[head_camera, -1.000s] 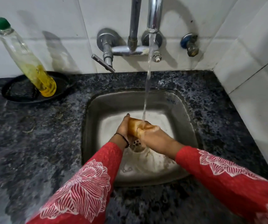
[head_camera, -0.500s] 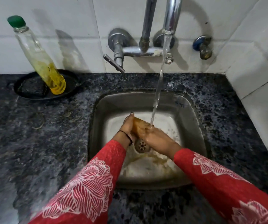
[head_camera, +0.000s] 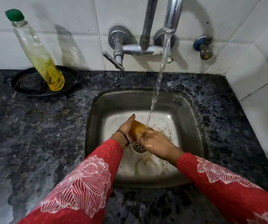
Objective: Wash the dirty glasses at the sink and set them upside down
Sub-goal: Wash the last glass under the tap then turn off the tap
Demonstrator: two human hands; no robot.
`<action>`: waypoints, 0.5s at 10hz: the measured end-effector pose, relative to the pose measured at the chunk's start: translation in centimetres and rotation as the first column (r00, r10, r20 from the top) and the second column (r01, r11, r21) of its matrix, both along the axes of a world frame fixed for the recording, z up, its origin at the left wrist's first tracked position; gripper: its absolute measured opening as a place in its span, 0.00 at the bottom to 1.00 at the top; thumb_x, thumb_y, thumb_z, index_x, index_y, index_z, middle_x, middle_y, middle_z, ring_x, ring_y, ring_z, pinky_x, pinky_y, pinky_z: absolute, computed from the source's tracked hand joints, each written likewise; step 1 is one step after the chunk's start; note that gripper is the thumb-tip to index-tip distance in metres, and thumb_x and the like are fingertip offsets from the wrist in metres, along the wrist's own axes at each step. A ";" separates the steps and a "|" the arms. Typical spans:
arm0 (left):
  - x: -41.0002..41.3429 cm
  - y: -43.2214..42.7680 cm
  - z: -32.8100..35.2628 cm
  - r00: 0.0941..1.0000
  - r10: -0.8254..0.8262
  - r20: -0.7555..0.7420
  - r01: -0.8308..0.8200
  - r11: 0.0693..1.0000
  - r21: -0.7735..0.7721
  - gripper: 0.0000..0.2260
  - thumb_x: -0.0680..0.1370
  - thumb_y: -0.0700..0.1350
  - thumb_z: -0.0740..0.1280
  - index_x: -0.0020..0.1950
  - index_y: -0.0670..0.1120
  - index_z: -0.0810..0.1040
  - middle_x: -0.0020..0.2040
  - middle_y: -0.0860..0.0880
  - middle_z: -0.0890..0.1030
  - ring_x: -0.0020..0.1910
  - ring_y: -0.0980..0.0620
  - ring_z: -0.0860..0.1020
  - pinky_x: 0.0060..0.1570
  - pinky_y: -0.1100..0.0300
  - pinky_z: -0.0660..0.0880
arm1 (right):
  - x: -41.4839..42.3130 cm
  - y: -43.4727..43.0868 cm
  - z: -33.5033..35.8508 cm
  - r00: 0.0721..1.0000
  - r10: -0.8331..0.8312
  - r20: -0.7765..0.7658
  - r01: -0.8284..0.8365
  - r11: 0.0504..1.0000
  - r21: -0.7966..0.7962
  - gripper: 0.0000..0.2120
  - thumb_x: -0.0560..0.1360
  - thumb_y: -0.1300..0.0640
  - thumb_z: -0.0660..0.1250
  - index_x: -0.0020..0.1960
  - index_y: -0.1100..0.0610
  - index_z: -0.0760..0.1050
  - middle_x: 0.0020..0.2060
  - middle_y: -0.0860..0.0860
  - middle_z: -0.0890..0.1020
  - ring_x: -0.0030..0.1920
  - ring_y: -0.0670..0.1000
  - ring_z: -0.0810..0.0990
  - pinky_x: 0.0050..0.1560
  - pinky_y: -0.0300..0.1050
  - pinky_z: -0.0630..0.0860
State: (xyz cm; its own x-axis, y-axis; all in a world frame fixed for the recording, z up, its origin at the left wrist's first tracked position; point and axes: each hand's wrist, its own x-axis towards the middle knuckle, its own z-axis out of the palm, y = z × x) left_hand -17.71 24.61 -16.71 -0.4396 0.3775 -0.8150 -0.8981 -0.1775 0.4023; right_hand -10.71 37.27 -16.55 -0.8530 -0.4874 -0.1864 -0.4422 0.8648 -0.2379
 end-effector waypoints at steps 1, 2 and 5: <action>0.5 0.0 -0.4 0.997 0.078 0.001 -0.078 0.993 0.091 0.25 0.77 0.60 0.58 0.48 0.38 0.78 0.38 0.40 0.83 0.42 0.44 0.80 0.55 0.53 0.73 | 0.6 -0.9 0.9 0.973 -0.115 -0.201 0.081 0.982 -0.172 0.10 0.69 0.69 0.65 0.48 0.66 0.80 0.45 0.63 0.82 0.47 0.64 0.81 0.48 0.55 0.78; 1.4 1.1 -0.7 0.986 0.160 -0.039 -0.154 0.981 0.120 0.22 0.78 0.59 0.57 0.42 0.42 0.78 0.33 0.46 0.83 0.35 0.49 0.82 0.48 0.57 0.74 | -1.0 -5.4 3.0 0.558 -0.633 0.537 0.795 0.223 -0.564 0.09 0.73 0.68 0.60 0.47 0.64 0.79 0.43 0.54 0.82 0.44 0.51 0.80 0.44 0.40 0.77; 0.4 0.2 0.3 0.999 0.027 -0.021 -0.026 0.998 0.050 0.28 0.78 0.63 0.56 0.48 0.39 0.80 0.37 0.42 0.84 0.37 0.47 0.83 0.45 0.55 0.76 | 0.1 0.3 2.1 0.990 0.065 -0.124 -0.052 0.992 0.112 0.16 0.77 0.60 0.60 0.63 0.62 0.73 0.59 0.57 0.80 0.64 0.56 0.75 0.66 0.44 0.68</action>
